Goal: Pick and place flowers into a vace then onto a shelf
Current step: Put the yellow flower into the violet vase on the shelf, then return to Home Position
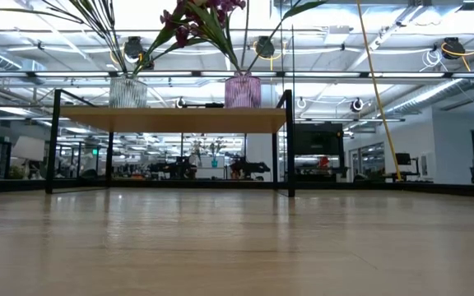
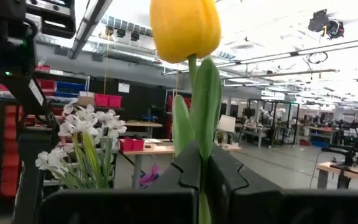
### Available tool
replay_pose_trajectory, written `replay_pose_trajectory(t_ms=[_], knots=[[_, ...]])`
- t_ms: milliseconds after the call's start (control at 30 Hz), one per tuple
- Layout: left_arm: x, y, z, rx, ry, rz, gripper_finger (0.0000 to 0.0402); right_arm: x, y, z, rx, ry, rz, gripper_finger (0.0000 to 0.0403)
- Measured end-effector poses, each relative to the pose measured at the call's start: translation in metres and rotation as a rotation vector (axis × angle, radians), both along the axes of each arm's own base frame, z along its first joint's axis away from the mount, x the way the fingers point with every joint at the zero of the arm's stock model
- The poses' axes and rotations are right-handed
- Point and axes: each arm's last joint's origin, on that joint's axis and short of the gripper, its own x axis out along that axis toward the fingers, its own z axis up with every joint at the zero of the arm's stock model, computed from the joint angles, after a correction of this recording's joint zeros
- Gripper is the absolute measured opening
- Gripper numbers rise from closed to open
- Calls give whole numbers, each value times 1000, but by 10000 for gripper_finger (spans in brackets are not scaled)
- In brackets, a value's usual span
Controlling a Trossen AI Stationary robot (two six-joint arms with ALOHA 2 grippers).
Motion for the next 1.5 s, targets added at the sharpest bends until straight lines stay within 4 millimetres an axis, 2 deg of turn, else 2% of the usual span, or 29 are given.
replay_pose_trajectory(t_ms=[333,733,1033,1300,1400,1500], knots=[[1,2,-2,-12,28,57,81,9,-3,-9,13,28,-3,0],[1,1,-3,-8,29,58,81,13,-3,-28,99,197,15,8],[1,2,-3,-5,30,59,81,14,-4,-34,138,242,19,47],[1,1,-3,-7,38,58,81,14,-4,-44,223,303,26,116],[1,2,-3,-8,38,57,81,14,-4,-41,220,270,29,146],[0,2,-3,-9,35,57,81,13,0,-29,144,194,28,169]])
